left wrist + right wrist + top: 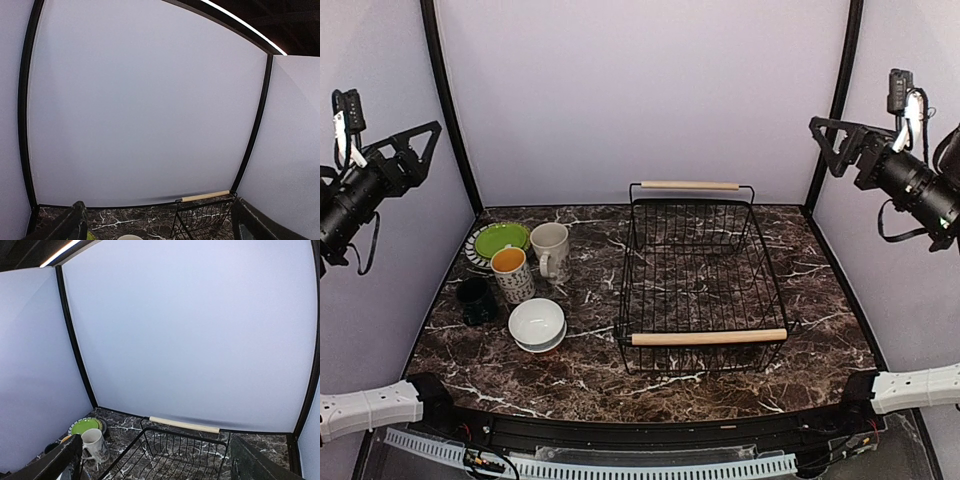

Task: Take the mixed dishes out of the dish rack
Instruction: Reset both arms

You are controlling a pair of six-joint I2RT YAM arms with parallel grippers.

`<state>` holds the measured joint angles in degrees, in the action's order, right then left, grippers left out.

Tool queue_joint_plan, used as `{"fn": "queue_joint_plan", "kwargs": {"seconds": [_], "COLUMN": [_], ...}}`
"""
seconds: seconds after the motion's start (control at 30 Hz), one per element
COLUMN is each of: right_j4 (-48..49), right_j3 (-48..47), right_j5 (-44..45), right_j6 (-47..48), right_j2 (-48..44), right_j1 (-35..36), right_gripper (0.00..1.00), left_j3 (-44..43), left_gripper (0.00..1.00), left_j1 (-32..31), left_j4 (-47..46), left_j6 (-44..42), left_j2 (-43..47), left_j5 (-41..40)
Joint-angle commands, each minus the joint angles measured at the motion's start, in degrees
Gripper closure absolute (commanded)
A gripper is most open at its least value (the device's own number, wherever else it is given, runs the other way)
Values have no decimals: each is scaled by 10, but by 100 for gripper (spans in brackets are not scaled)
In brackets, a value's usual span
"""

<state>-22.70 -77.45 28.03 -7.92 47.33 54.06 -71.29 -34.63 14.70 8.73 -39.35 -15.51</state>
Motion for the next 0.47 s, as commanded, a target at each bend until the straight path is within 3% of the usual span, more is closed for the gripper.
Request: {"fn": "queue_joint_plan", "kwargs": {"seconds": [0.0,0.43], "right_j4": [25,8], "right_j3": [13,3], "right_j5": [19,34], "right_j6": [24,1], "right_j2": [-9,5], "right_j1": [-1,-1], "right_gripper": [1,1], "left_j3": [-12,10], "left_gripper": [1,1], "left_j1": [3,3], "left_j4": [18,-8], "left_j6": [-28,-44], "left_j2": [17,42], "left_j5": [-10,-52]}}
